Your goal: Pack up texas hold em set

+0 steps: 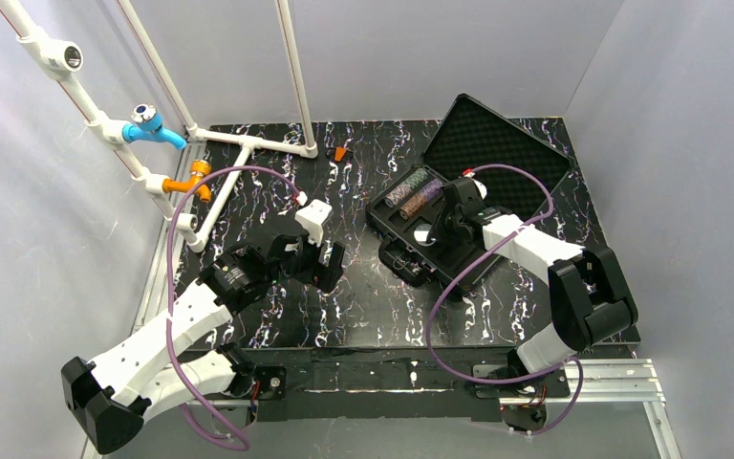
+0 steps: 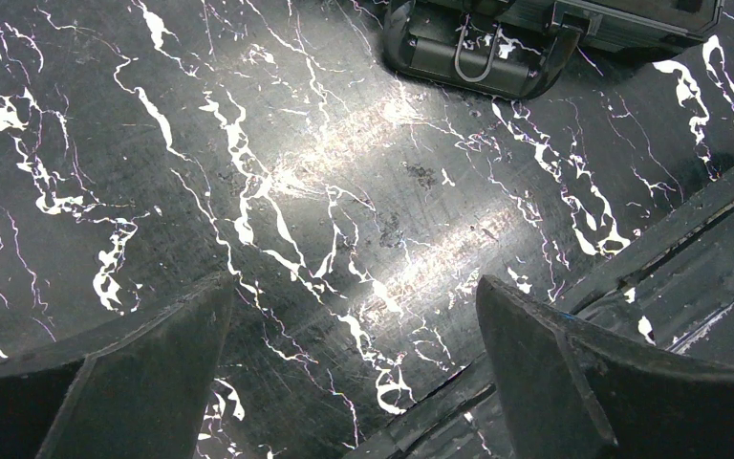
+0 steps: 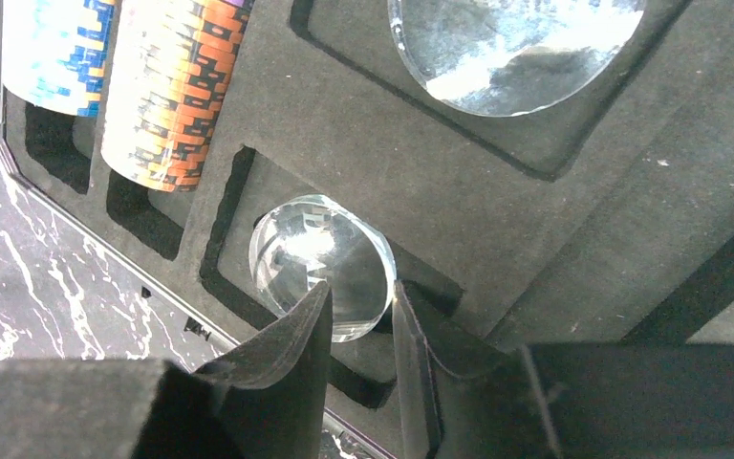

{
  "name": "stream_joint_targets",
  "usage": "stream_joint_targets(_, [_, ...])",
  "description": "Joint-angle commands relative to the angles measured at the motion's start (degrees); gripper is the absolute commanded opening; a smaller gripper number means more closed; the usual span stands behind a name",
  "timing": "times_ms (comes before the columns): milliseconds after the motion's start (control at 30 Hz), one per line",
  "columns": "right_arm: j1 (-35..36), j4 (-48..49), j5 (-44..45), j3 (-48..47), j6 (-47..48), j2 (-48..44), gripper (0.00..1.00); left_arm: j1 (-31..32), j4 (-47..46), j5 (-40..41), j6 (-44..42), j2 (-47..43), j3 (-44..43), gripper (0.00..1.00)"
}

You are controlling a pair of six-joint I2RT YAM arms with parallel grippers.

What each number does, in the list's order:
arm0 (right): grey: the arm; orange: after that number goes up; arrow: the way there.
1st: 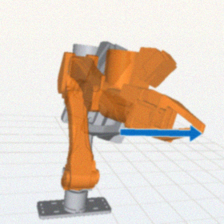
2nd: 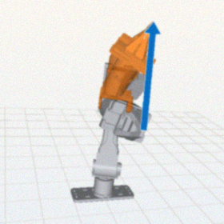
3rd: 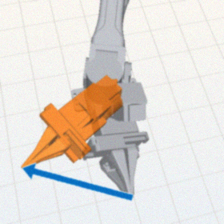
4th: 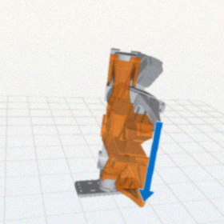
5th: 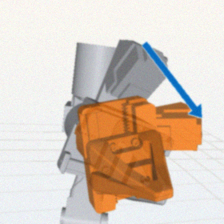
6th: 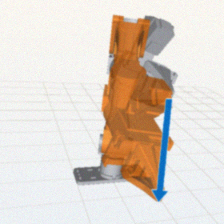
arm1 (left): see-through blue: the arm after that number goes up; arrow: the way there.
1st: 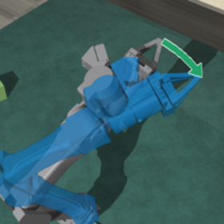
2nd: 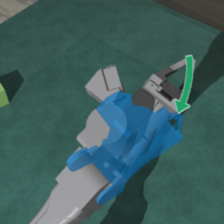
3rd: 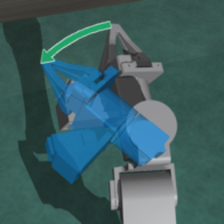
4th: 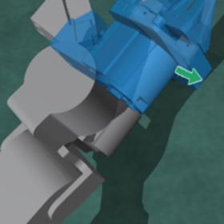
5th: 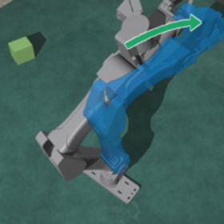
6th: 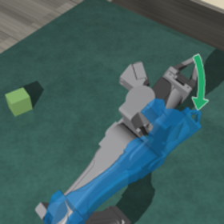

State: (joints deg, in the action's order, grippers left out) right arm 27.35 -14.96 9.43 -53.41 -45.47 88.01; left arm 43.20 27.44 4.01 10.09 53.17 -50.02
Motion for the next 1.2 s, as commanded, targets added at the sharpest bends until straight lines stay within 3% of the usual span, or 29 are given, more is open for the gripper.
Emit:
stream_joint_targets(0, [0.1,1.7,-0.5,-1.5,3.4,0.2,0.40,0.2,0.8,0.7,-0.1,-0.9,0.3,0.98])
stream_joint_targets(233, [0.1,1.5,0.4,-3.0,8.2,-3.7,0.57,0.3,0.8,0.7,-0.1,-1.1,0.3,0.98])
stream_joint_targets(533, [0.1,-1.2,4.5,-6.8,13.9,-9.2,0.64,0.3,0.6,1.3,0.1,-1.6,0.5,0.98])
stream_joint_targets(700, [0.1,-0.6,6.0,-8.3,17.0,-12.7,0.73,0.3,0.3,2.8,0.3,-2.3,0.8,0.98])
stream_joint_targets(1100, [0.1,8.5,10.8,-4.6,22.9,-23.7,0.91,0.2,-1.7,12.8,0.9,-8.4,3.2,0.98])
stream_joint_targets(1167, [0.1,10.0,12.0,-3.3,23.6,-25.3,0.98,0.2,-2.5,15.2,0.9,-10.3,4.0,0.98])
